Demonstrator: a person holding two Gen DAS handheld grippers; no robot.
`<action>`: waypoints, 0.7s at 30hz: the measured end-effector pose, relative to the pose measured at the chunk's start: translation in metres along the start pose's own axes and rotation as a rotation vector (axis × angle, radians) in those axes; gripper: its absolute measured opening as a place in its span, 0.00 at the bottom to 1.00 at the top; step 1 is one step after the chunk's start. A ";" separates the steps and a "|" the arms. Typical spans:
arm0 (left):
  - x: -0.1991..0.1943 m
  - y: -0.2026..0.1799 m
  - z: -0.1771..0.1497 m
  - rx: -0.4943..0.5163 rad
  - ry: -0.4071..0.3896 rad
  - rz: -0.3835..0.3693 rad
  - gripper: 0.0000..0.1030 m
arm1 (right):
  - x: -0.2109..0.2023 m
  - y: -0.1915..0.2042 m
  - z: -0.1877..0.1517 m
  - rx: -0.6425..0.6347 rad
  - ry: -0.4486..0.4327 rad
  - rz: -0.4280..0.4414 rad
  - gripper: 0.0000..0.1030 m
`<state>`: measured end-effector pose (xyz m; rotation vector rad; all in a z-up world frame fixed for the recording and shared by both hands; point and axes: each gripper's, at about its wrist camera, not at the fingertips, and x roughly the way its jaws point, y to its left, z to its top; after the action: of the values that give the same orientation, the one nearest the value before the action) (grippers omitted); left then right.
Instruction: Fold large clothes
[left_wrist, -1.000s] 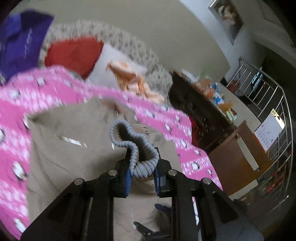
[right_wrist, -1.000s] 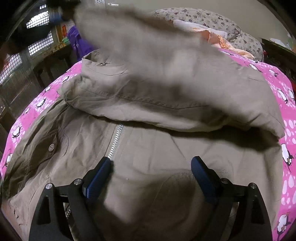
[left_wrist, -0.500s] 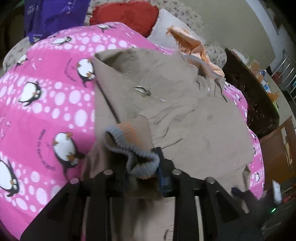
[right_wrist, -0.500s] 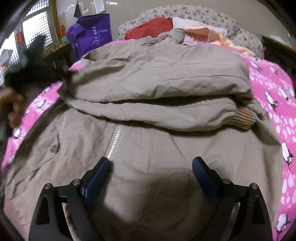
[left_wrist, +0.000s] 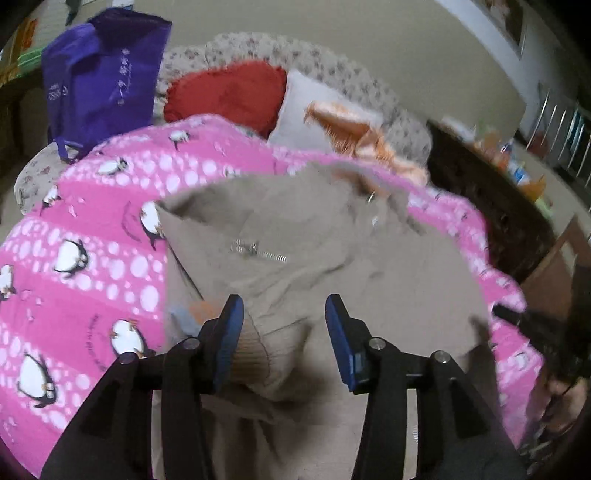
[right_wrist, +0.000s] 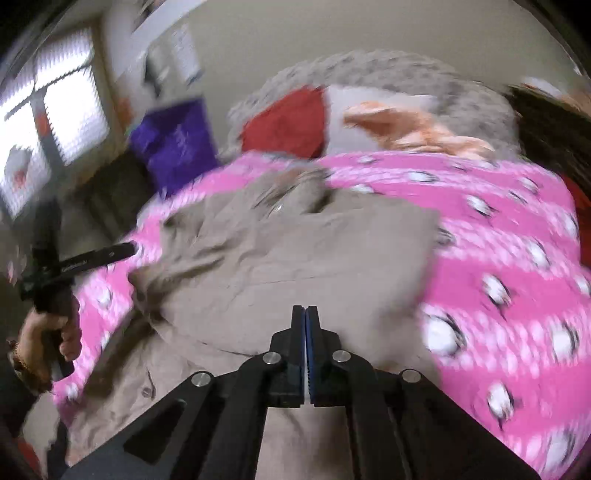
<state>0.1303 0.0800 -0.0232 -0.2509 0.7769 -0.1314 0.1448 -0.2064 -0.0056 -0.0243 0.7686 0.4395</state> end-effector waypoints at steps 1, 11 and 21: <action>0.011 0.000 -0.002 0.002 0.015 0.046 0.43 | 0.012 0.001 0.000 -0.029 0.008 -0.014 0.02; 0.045 0.015 -0.008 -0.004 0.047 0.114 0.46 | 0.038 -0.092 -0.050 0.203 0.138 -0.068 0.00; 0.070 0.008 0.015 -0.057 0.027 0.085 0.57 | 0.043 -0.089 0.042 0.361 0.020 -0.087 0.20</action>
<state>0.1906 0.0752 -0.0627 -0.2698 0.8176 -0.0326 0.2354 -0.2633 -0.0163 0.2746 0.8539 0.2134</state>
